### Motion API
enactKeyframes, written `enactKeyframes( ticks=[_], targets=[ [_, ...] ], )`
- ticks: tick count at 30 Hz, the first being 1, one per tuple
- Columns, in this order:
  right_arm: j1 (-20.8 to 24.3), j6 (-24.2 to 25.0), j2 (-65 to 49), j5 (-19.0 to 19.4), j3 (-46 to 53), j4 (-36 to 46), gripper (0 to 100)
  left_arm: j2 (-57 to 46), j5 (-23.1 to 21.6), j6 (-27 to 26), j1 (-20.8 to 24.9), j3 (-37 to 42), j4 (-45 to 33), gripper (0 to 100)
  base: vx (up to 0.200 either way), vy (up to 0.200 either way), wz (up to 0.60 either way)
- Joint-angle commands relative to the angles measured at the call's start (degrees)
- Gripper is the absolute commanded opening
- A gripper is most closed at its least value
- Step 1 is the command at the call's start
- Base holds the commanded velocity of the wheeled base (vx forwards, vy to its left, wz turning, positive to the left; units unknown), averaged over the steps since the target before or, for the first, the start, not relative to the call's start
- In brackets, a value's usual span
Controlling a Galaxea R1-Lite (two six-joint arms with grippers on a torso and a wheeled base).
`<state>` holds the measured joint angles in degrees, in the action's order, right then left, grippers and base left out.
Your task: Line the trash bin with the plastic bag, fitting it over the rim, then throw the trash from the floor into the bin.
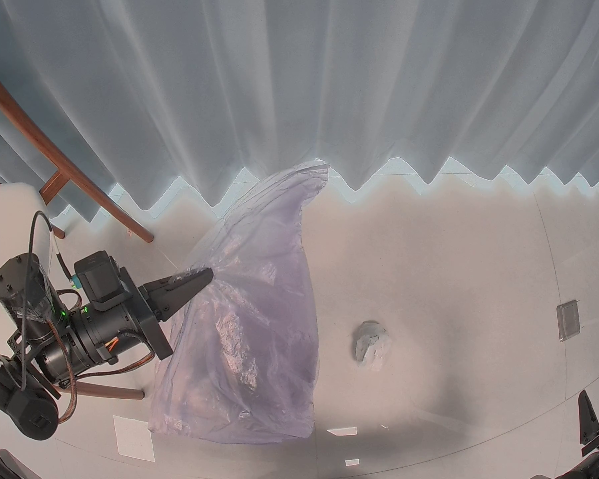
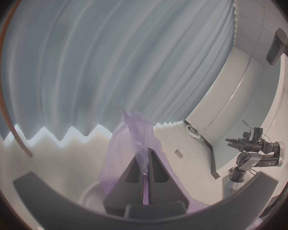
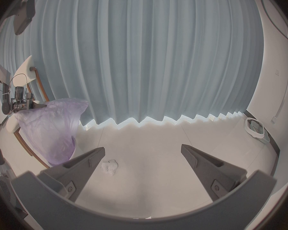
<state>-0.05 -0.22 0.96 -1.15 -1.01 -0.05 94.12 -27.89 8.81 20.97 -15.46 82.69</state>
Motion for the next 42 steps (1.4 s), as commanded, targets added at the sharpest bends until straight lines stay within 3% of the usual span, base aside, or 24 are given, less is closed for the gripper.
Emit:
enactKeyframes(
  ticks=[1,4,8,12,42],
  targets=[
    [0.0,0.0,-0.9,0.0,1.0,0.0,100,-9.0,0.0,-0.9,-1.5,0.3,-11.4,0,0.000,0.000,0.00],
    [0.0,0.0,-0.9,0.0,1.0,0.0,100,-12.1,0.1,-1.7,-0.7,0.1,-18.9,0,0.000,0.000,0.00],
    [0.0,0.0,-0.9,0.0,1.0,0.0,100,-13.1,0.6,-7.9,-1.5,0.6,-23.9,0,0.000,0.000,0.00],
    [0.0,0.0,-0.9,0.0,1.0,0.0,100,-12.6,2.2,-10.0,-3.9,0.6,-24.1,0,0.000,0.000,0.00],
    [0.0,0.0,-0.9,0.0,1.0,0.0,100,-15.8,2.2,-11.1,-2.9,2.5,-24.3,0,0.000,0.000,0.00]
  ],
)
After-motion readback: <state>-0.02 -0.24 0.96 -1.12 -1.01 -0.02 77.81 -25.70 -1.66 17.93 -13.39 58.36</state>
